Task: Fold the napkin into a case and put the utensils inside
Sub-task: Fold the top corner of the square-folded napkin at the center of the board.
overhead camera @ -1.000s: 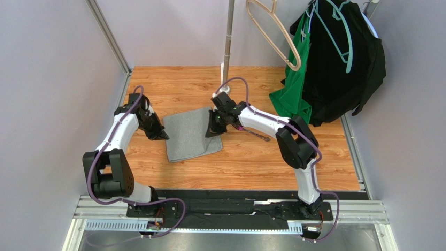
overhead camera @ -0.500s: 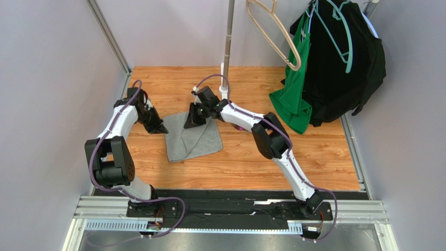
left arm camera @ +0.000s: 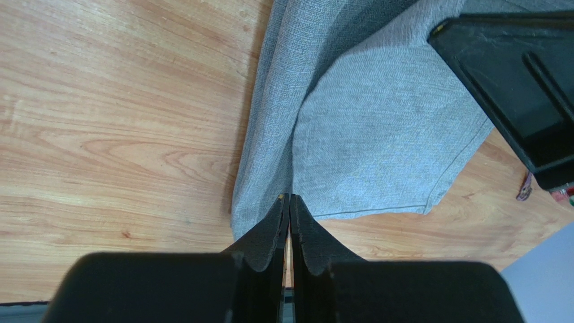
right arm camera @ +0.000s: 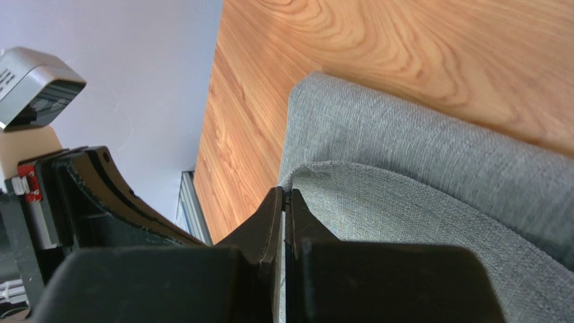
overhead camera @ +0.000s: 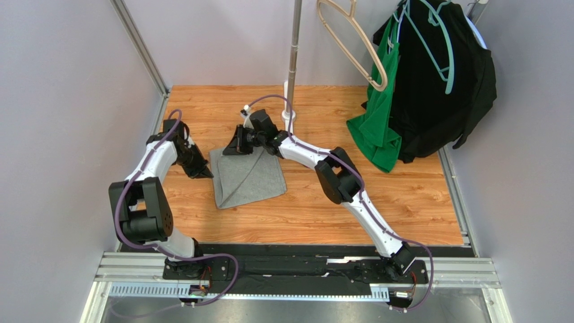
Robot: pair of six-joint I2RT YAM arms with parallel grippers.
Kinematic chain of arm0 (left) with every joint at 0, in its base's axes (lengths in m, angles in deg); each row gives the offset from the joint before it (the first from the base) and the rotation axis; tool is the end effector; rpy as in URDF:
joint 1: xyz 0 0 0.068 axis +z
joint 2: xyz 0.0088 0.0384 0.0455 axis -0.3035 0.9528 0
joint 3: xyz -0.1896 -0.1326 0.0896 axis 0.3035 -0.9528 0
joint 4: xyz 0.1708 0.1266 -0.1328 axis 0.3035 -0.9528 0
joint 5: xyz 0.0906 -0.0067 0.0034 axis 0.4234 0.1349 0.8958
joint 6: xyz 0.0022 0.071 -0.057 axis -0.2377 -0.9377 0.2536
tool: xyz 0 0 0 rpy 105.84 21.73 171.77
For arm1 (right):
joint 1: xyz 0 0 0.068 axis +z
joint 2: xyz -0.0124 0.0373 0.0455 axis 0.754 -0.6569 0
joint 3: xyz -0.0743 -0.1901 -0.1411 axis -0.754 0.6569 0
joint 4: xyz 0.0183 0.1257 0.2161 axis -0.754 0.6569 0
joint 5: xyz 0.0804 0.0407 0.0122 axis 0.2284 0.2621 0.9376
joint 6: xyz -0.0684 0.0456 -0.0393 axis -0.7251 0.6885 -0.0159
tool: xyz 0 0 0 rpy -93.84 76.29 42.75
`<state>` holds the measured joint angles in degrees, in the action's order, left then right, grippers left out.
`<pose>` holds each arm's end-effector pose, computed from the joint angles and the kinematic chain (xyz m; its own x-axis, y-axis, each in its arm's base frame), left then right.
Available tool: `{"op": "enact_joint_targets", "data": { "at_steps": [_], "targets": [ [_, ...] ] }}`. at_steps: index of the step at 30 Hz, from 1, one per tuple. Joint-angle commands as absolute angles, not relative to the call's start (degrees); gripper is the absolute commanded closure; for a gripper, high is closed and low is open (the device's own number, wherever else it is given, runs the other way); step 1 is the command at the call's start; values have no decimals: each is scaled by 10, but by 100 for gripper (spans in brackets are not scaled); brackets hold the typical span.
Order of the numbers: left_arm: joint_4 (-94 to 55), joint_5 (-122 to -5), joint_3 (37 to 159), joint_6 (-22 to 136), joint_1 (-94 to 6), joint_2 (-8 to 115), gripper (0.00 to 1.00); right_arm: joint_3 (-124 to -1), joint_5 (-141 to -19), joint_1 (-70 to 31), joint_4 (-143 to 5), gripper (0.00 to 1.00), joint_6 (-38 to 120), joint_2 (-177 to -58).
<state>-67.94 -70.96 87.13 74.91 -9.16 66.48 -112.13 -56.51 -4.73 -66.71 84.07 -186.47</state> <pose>0.2920 0.0213 0.1521 -0.7924 -0.5989 -0.1159 -0.5268 0.7675 -0.3652 0.3945 0.4420 0.1199 -0.9238 0.0195 -0.3823 -0.3348 0.4430 0.8317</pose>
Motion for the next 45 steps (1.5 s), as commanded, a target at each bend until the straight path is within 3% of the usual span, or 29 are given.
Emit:
{"op": "enact_joint_targets", "data": {
  "at_steps": [1,12,24,27,31,34,45],
  "targets": [
    [-660,-697,864,754,-85,634,90,-1176,-555,-46,-743,100,879,-1897],
    [-655,-702,845,750,-83,630,89,-1259,-568,-42,-745,100,900,-1950],
    [-652,-724,847,751,-82,641,90,-1263,-564,-42,-738,95,900,-1958],
    [-649,-730,844,753,-82,644,90,-1262,-563,-42,-736,88,898,-1958],
    [-644,-742,840,754,-82,644,90,-1269,-562,-43,-718,63,892,-1956],
    [-642,-752,831,761,-81,651,91,-1284,-557,-45,-665,52,870,-1941],
    [-645,-787,808,793,-82,682,100,-987,-509,-110,-589,52,738,-1708]
  ]
}}
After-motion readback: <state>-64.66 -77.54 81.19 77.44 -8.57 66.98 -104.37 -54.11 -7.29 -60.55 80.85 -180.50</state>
